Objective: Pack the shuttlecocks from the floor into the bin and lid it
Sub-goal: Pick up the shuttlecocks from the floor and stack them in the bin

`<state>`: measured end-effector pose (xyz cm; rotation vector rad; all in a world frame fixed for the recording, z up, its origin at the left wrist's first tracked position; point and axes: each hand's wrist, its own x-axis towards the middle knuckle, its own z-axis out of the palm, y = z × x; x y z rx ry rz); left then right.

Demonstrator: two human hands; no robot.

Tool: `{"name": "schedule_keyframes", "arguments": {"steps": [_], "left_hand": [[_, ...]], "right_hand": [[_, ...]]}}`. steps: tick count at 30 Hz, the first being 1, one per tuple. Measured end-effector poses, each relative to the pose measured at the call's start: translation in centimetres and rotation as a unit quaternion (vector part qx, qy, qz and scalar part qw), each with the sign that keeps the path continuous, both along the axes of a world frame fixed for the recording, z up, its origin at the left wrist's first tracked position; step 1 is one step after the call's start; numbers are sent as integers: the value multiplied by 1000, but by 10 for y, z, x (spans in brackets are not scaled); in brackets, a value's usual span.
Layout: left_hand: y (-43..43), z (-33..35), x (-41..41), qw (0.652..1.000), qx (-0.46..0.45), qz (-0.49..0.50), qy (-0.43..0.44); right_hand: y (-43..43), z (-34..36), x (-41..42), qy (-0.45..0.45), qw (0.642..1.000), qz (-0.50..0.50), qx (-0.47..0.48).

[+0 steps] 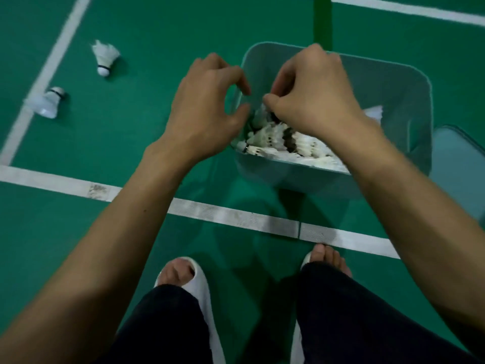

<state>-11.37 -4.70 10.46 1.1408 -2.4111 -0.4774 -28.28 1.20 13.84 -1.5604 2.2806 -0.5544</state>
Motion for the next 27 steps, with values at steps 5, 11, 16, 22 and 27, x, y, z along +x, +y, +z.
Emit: {"name": "schedule_keyframes", "arguments": {"steps": [5,11,16,22,27], "left_hand": [[-34,-34,85,992,59,111,-3],[-84,-93,186,951,149,265,-60],[-145,-133,260,897,142,403,-115],[-209,-156,310,880,109,414,-204],[-225,-166,336,896,157,396,-123]], "right_hand": [[-47,-16,83,20,995,98,-21],[-138,-76,172,36,973,215,69],[-236,-125,220,25,940,301,160],[-332,-142,241,22,962,247,113],[-367,-159,245,-66,956,254,134]]}}
